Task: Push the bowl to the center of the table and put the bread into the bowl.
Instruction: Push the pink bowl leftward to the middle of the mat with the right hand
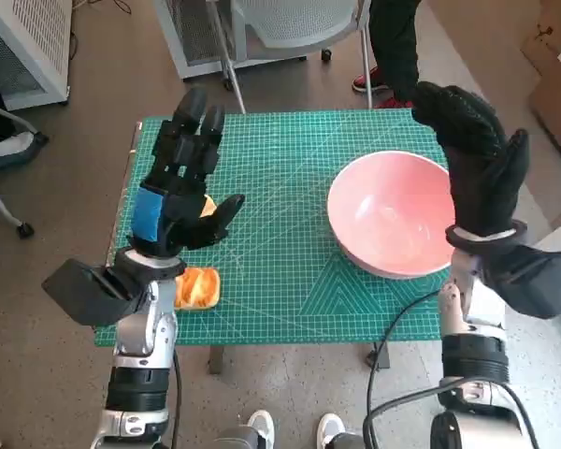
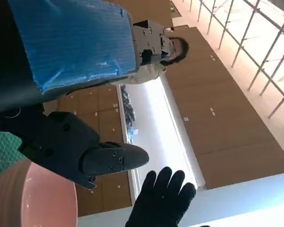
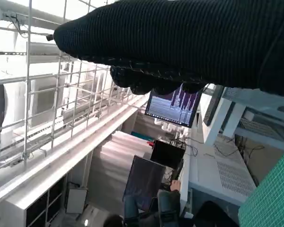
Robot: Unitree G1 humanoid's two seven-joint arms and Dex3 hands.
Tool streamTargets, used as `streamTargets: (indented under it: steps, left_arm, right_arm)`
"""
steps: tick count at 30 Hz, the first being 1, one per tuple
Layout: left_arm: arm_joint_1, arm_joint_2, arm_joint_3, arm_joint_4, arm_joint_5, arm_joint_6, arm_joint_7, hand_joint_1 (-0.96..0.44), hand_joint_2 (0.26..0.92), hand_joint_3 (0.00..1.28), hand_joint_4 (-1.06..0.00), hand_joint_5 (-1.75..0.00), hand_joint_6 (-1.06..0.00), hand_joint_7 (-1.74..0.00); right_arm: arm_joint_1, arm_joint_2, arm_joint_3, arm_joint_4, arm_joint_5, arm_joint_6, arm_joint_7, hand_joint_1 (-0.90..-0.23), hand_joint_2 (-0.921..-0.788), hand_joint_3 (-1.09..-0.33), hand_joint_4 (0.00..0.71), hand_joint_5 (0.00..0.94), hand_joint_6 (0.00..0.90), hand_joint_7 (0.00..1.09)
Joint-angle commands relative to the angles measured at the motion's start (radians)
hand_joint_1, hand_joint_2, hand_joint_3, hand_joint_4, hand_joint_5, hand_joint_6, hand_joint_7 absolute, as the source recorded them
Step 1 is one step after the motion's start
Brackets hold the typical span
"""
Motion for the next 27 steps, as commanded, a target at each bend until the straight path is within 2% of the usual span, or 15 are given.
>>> streamTargets:
  steps: [1,13,17,22,27]
  left_arm:
    - [0.004,0.007,0.005,-0.015,-0.009,0.009,-0.003,-0.40,0.728,0.48,0.00,0.00,0.00,-0.29]
    - [0.005,0.010,0.009,-0.010,-0.010,0.004,-0.007,-0.40,0.732,0.47,0.00,0.00,0.00,-0.29]
    - [0.005,0.013,0.013,-0.006,-0.010,0.001,-0.007,-0.39,0.735,0.47,0.00,0.00,0.00,-0.29]
    - [0.009,0.014,0.018,-0.002,-0.007,-0.008,-0.007,-0.39,0.737,0.46,0.00,0.00,0.00,-0.29]
    - [0.014,0.012,0.022,0.004,-0.002,-0.017,-0.003,-0.39,0.739,0.46,0.00,0.00,0.00,-0.29]
  right_arm:
    - [0.018,0.004,-0.001,0.019,0.005,0.011,0.006,-0.476,-0.921,-0.485,0.353,0.005,0.503,0.01]
    - [0.012,-0.001,-0.009,0.037,0.011,0.004,0.017,-0.476,-0.921,-0.485,0.354,0.003,0.500,0.01]
    - [0.009,-0.014,-0.017,0.048,0.007,-0.007,0.020,-0.475,-0.921,-0.487,0.353,0.002,0.492,0.00]
    - [-0.010,-0.054,-0.059,0.111,0.030,-0.010,0.035,-0.470,-0.921,-0.496,0.351,0.001,0.485,0.00]
    - [-0.056,-0.113,-0.113,0.261,0.022,-0.034,0.001,-0.461,-0.921,-0.499,0.342,0.000,0.466,0.00]
